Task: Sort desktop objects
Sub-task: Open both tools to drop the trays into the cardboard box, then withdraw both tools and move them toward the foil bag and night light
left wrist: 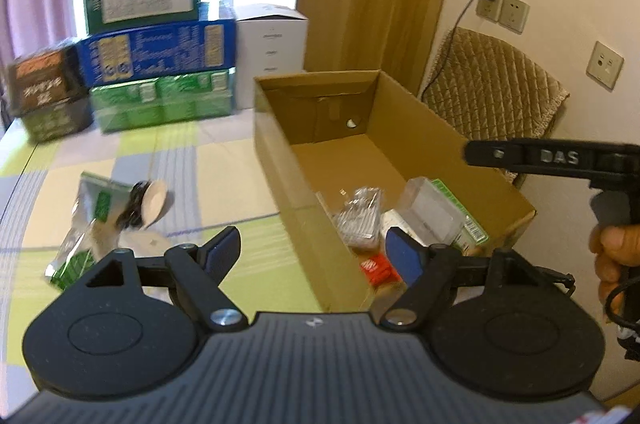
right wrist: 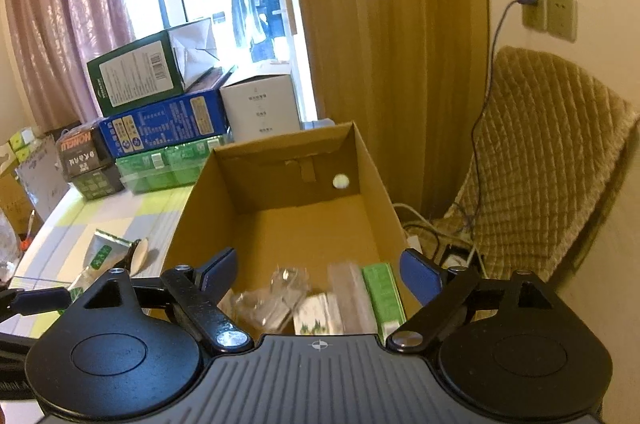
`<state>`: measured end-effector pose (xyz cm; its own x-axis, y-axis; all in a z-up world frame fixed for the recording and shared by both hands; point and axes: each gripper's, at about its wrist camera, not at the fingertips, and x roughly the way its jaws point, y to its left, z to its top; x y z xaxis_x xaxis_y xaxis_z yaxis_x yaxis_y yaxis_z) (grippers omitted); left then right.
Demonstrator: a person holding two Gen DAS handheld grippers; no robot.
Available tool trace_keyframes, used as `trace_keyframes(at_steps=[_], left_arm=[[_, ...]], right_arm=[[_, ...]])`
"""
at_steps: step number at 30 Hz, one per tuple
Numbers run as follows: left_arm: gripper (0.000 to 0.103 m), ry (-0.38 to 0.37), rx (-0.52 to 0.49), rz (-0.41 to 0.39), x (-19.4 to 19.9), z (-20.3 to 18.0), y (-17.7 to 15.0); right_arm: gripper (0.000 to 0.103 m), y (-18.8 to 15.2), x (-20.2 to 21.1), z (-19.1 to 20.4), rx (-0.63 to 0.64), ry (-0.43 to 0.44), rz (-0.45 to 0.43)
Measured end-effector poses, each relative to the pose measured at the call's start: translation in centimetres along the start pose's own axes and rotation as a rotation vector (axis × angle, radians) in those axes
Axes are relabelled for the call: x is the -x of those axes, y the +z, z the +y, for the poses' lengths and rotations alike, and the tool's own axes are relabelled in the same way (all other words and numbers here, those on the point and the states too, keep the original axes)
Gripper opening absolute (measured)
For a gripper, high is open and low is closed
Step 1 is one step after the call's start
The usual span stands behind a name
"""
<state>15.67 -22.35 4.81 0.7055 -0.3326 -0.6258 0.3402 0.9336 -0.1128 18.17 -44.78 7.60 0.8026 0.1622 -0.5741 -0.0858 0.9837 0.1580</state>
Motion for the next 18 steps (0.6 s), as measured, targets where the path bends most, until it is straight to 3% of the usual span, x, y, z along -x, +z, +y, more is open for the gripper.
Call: trace_keyframes(at_steps=[7,18], left_arm=[[0.078,0.029,0.059,-0.01,3.5,2.2,-2.0],[0.088,0.095,0.129,-0.012,8.9,5.6,-5.8]], right_arm=[[0.101,-2.2,2.6,1.0,-0.033,0.008,0.077],[0.101,-6.6,4.8,5.8,-0.018,0.051,0.166]])
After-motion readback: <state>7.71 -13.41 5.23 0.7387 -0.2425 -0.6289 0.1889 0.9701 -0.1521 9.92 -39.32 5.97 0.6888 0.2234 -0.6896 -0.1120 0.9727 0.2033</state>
